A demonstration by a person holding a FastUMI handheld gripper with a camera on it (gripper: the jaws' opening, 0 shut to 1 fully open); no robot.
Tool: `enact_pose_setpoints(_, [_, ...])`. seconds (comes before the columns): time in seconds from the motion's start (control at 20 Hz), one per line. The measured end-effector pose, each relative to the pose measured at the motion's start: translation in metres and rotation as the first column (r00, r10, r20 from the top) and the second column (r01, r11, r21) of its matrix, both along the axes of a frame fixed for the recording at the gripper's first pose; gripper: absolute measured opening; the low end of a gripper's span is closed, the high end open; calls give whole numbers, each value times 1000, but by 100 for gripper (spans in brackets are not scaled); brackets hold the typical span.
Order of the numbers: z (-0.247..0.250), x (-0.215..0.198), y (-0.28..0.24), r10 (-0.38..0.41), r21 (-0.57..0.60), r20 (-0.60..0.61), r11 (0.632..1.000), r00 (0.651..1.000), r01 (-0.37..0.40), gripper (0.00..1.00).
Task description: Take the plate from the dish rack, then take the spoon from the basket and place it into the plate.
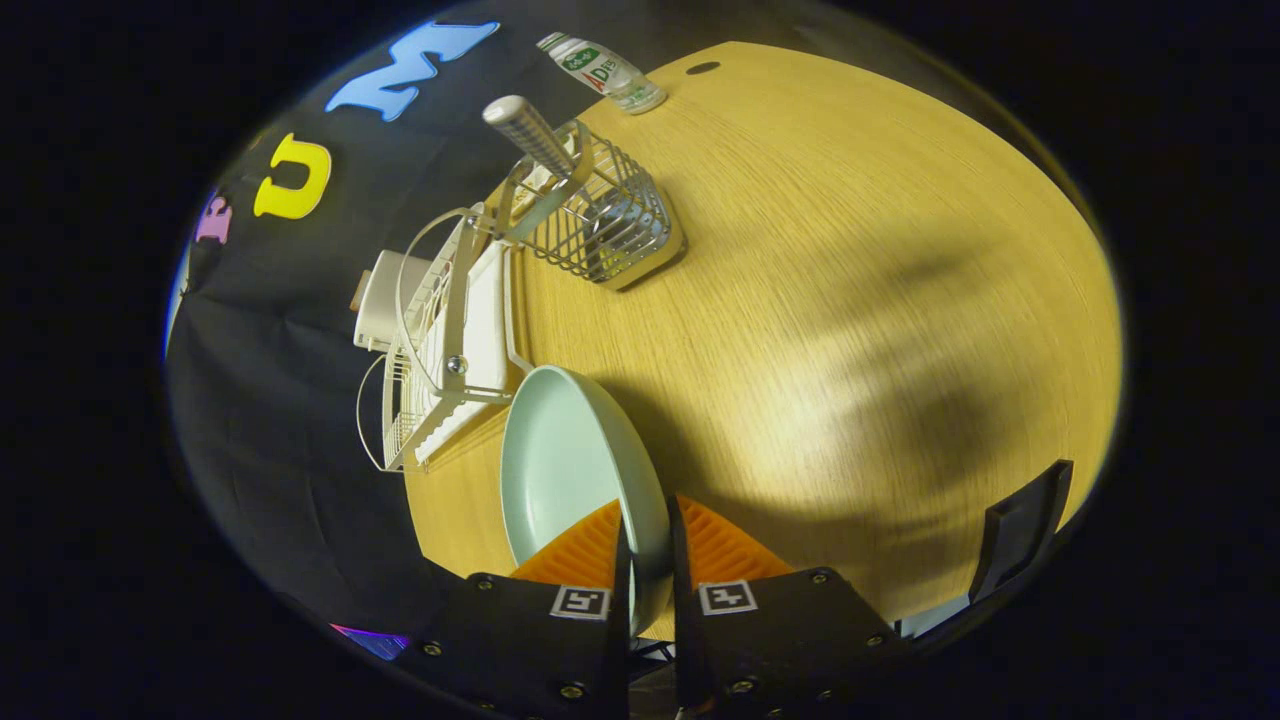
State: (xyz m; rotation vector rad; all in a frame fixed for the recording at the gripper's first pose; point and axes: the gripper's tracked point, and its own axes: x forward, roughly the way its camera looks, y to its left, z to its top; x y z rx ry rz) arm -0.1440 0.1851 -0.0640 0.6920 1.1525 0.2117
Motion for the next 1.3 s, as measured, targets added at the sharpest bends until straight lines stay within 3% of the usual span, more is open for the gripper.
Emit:
enact_pose_setpoints(0.15, [12, 13, -21, 19, -111, 118, 994, 993, -6, 25])
enact_pose_setpoints(0.2, [16, 18, -26, 20, -141, 149, 990, 989, 2, 35])
enact_pose_setpoints(0.35, [38, 20, -38, 76, -231, 252, 973, 965, -16, 35])
enact_pose_setpoints(0.45, [58, 27, -50, 134, -326, 343, 945, 930, -16, 54])
enact_pose_setpoints(0.5, [70, 31, -56, 151, -360, 392, 933, 907, 1, 65])
enact_pose_setpoints(0.55, [84, 34, -60, 159, -384, 442, 923, 883, 26, 65])
enact_pose_setpoints(0.65, [118, 46, -61, 134, -354, 590, 929, 796, 106, 75])
enact_pose_setpoints(0.7, [141, 54, -66, 96, -317, 676, 933, 730, 170, 95])
enact_pose_setpoints(0.8, [171, 62, -79, 45, -266, 792, 923, 609, 277, 99])
enact_pose_setpoints(0.95, [190, 67, -89, 134, -319, 870, 887, 475, 333, 99])
enact_pose_setpoints(1.1, [193, 72, -89, 198, -360, 884, 867, 424, 345, 99])
enact_pose_setpoints(1.3, [177, 91, -91, 177, -347, 892, 858, 417, 378, 99])
